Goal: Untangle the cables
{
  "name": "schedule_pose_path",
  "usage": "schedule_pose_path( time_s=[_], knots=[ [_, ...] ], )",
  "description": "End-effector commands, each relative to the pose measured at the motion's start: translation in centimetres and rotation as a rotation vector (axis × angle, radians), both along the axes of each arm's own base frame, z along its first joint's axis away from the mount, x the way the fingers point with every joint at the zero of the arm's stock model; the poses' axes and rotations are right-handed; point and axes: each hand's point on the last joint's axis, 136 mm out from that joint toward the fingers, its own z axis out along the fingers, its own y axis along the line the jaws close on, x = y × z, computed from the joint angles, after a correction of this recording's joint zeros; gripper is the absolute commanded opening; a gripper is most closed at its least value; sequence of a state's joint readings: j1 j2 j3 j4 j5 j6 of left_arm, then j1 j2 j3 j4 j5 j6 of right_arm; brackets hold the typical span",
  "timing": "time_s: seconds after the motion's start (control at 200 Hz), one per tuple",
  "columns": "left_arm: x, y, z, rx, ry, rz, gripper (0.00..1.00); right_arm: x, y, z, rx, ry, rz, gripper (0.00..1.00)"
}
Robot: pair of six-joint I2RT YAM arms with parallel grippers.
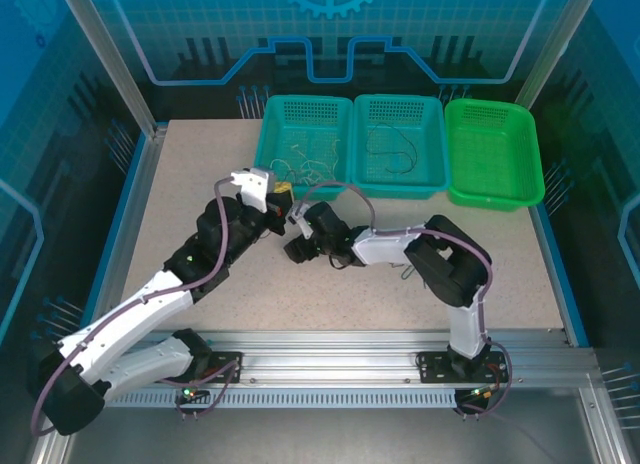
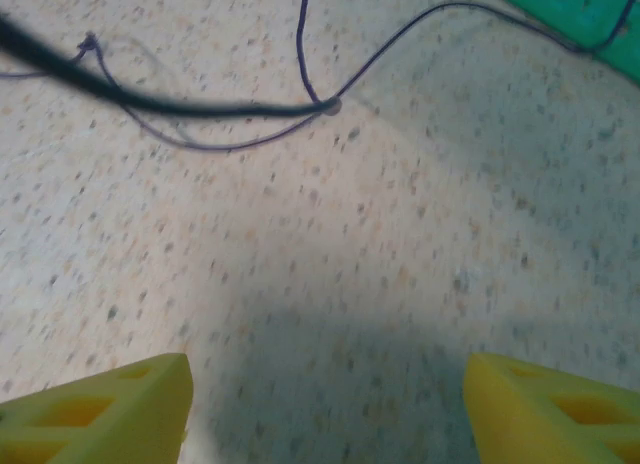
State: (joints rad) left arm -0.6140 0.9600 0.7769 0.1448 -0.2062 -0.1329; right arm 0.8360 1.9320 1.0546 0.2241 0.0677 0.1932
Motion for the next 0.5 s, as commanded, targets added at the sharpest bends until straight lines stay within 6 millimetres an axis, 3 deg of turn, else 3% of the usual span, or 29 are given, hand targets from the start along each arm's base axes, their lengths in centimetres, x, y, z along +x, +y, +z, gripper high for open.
schedule_pose_path(
  time_s=[0.0, 0.14, 0.35, 0.425, 0.495],
  knots=[
    [0.0, 1.8, -0.1, -0.03, 0.028, 0.05, 0.0, -2.2, 0.7, 5.3, 0.18, -0.099, 0.083, 0.8],
    [-0.2, 1.8, 0.3, -0.034, 0.024, 0.035, 0.0, -4.2, 0.1, 8.6, 0.297, -0.246, 0.13, 0.86],
    [-0.3, 1.5, 0.6, -0.052, 0.021, 0.016, 0.0, -2.7, 1.4, 11.8, 0.374, -0.409, 0.124, 0.89],
    [-0.4, 1.5, 0.8, -0.061, 0.02, 0.014, 0.0, -2.1, 2.4, 12.4, 0.39, -0.424, 0.135, 0.78],
    [-0.5, 1.6, 1.1, -0.066, 0.013, 0.013, 0.0, -1.0, 2.8, 12.5, 0.39, -0.426, 0.107, 0.49]
  ],
)
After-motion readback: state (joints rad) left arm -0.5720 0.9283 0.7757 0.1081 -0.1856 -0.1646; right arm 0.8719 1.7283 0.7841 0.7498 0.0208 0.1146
